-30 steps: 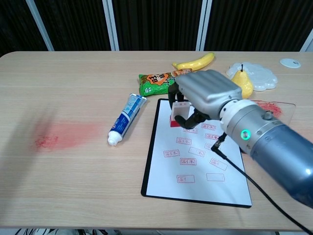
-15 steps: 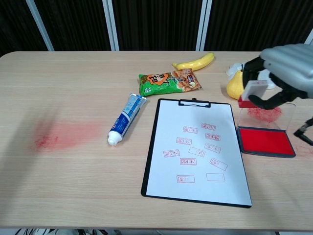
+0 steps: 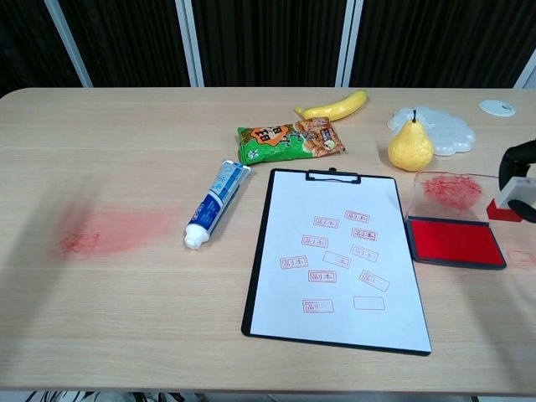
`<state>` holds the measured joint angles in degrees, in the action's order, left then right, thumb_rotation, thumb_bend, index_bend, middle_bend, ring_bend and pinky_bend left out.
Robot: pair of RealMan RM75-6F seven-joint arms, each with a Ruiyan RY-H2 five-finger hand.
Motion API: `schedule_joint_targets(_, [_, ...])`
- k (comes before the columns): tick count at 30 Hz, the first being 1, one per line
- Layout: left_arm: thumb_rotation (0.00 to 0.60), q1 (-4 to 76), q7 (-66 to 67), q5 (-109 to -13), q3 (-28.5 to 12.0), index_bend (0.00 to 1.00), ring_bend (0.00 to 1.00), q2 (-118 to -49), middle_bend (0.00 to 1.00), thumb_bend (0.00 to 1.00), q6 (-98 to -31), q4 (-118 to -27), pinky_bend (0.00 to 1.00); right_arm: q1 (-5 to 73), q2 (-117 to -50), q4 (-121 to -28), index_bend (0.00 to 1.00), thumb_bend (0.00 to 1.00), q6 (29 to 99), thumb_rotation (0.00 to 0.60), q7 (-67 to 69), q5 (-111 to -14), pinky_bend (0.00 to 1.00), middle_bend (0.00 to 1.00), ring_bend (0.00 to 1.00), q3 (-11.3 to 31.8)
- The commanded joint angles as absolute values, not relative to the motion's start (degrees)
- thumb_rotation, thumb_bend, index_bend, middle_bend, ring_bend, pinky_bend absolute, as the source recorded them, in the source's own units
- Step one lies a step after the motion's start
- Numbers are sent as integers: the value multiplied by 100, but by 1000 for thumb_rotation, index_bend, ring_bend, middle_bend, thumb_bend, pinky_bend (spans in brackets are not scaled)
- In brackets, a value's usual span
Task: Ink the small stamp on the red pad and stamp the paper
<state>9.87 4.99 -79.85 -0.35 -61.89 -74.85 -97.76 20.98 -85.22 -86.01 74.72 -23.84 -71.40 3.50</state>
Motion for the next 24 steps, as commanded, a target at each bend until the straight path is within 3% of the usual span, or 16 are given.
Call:
schedule_joint_targets(1, [600,982,525,-7954,-46,0,0,-6199,0,16,-7489,-9776,0,2035,-8686,-8297,933,686,7374,600,-2213,-7061,772,812,835,361])
schedule_joint_targets(12, [600,969,691,-7865,-74,0,0,-6250,0,16,-7508,-9781,0,1947,-8886,-7666,932,649,7090,600,-2007,-6804,772,795,823,428])
schedule_joint_targets(24, [600,936,714,-7914,-30,0,0,-6205,0,16,-7523,-9821,0,1868,-8957,-7657,899,587,6947,600,-2132,-6516,771,765,800,542])
